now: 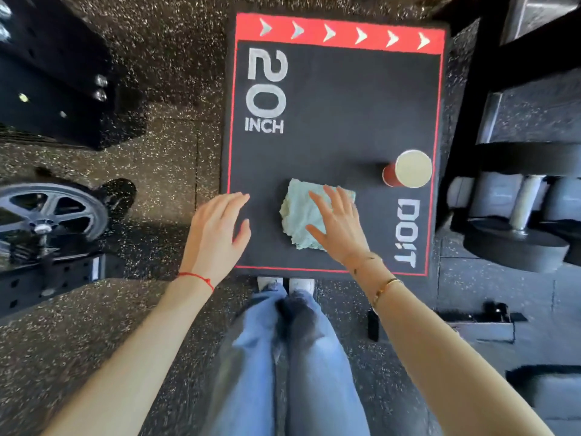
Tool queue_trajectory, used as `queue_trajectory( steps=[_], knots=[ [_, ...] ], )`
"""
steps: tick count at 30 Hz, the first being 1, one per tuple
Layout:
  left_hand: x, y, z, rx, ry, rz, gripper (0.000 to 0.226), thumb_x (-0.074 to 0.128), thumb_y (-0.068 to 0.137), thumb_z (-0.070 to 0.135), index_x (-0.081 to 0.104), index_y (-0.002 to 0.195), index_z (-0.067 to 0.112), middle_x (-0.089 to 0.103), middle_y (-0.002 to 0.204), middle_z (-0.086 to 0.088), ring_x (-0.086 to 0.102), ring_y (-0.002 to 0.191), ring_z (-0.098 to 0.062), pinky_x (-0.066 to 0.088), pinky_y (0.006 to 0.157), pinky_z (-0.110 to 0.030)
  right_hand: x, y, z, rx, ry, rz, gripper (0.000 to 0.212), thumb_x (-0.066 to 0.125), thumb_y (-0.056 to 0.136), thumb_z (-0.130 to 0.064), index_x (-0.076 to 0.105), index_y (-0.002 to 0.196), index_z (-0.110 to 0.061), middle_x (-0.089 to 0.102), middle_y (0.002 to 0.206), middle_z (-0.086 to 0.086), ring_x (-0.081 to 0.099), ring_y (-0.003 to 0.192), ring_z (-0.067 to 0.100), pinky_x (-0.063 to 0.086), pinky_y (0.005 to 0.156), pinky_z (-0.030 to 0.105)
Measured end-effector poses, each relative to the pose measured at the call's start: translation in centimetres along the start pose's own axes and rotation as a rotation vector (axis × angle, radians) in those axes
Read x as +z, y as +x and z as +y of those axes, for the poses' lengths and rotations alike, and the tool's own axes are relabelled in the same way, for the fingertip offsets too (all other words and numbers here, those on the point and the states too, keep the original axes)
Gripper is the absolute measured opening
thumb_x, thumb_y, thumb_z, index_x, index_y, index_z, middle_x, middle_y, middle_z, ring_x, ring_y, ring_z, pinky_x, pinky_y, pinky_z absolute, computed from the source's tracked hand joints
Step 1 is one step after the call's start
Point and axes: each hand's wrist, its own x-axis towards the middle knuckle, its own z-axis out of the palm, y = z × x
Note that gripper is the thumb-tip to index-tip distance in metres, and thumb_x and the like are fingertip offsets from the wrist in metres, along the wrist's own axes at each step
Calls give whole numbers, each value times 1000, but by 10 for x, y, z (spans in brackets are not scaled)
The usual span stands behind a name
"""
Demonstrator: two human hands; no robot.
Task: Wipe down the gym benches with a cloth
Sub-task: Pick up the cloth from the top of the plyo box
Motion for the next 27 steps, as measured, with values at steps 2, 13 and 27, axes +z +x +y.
queue_trajectory(
  steps=[2, 13, 27],
  knots=[
    [21, 4, -7, -14, -2, -6, 39, 60, 89, 12, 58, 128, 8, 60, 129, -8, 54, 122, -26, 35, 107, -36, 26, 8, 8, -6, -35, -42, 70, 57, 93, -43, 25, 153, -26, 17, 159, 12, 9, 148, 38, 12, 119, 54],
    [43, 3, -12, -14, 7, -74, 39, 58, 90, 11, 57, 129, 7, 60, 129, -8, 54, 122, -28, 40, 107, -42, 44, 13, 24, -73, 13, 195, 43, 63, 80, 0, 63, 122, -12, 59, 122, 12, 52, 99, 38, 46, 88, 46],
    [-67, -26, 89, 281, 23, -120, 35, 61, 89, 12, 62, 124, 8, 63, 126, -6, 55, 122, -27, 41, 105, -43, -70, -142, -13, 278, 400, 485, 38, 61, 83, -9, 58, 120, -17, 55, 117, 3, 47, 95, 25, 37, 85, 26]
  ],
)
